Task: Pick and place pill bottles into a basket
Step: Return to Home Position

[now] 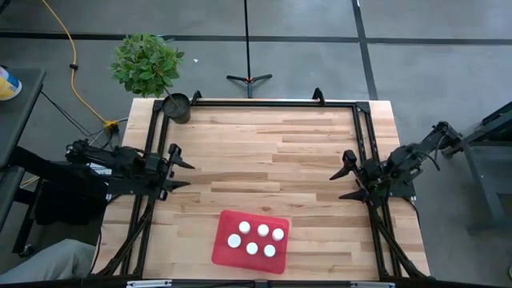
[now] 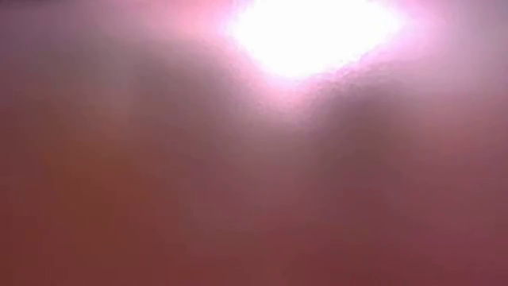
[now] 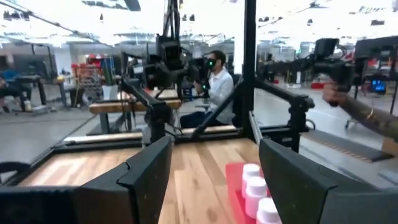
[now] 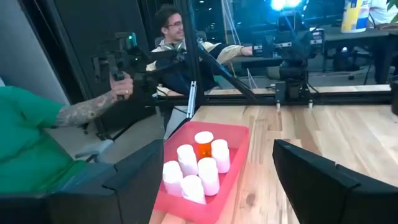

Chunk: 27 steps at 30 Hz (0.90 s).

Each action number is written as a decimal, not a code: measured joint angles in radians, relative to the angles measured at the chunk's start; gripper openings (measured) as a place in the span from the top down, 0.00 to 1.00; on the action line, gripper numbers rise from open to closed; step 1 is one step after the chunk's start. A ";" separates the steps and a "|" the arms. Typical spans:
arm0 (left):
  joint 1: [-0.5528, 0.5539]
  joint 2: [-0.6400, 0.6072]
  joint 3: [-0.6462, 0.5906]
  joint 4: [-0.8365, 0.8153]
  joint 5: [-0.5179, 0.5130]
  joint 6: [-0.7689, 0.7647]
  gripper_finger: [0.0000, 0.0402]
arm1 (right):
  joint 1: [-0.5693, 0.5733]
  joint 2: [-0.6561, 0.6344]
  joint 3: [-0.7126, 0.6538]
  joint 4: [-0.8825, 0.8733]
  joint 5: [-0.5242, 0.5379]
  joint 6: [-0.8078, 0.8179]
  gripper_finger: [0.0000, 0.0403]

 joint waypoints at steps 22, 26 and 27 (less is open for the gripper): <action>0.000 0.002 -0.103 0.162 0.092 -0.014 0.31 | 0.171 -0.093 -0.149 0.269 -0.003 -0.276 0.28; 0.000 0.002 -0.103 0.162 0.092 -0.014 0.31 | 0.164 -0.173 -0.237 0.295 0.023 -0.248 0.28; 0.000 0.002 -0.103 0.162 0.091 -0.013 0.31 | 0.162 -0.195 -0.261 0.296 0.025 -0.240 0.28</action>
